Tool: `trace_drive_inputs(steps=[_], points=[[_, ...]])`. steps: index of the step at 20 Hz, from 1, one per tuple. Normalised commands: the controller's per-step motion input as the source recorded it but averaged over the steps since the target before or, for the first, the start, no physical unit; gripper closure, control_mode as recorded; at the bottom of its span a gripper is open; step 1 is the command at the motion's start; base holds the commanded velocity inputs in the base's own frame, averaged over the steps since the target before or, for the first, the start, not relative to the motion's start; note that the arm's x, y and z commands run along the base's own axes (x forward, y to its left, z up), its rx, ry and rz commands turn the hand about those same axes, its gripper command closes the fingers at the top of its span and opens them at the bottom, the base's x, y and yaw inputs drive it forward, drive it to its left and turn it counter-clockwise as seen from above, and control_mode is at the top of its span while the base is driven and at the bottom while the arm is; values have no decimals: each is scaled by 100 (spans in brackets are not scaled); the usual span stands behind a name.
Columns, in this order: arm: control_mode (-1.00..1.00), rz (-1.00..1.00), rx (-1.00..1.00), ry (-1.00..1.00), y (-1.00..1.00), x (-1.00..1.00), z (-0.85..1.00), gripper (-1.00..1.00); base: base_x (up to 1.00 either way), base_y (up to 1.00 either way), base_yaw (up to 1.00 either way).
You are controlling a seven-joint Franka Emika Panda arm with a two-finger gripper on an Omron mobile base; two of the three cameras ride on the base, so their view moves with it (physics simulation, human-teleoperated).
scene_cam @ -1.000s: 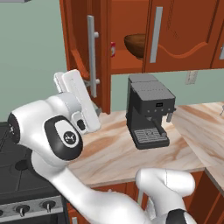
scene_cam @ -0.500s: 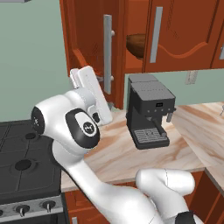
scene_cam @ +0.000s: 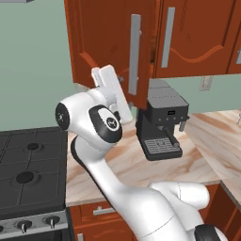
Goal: Pick the mug and place it in the sink. Pick the bowl and place it in the open cabinet and then close the cabinet.
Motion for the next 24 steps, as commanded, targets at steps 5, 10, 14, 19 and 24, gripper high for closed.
trace_drive_inputs(steps=[5, 10, 14, 19, 24], points=[[-100, -1, 0, 0, -40, 25, 0, -100, 0, 0, 0], [-100, 0, 0, 0, -41, 27, 0, -100, 0, 0, 0], [-100, 0, 0, 0, -39, 38, 0, -100, 0, 0, 0], [-100, 0, 0, 0, -41, 37, 0, -100, 0, 0, 0], [-100, 0, 0, 0, -40, 41, 0, -100, 0, 0, 0]])
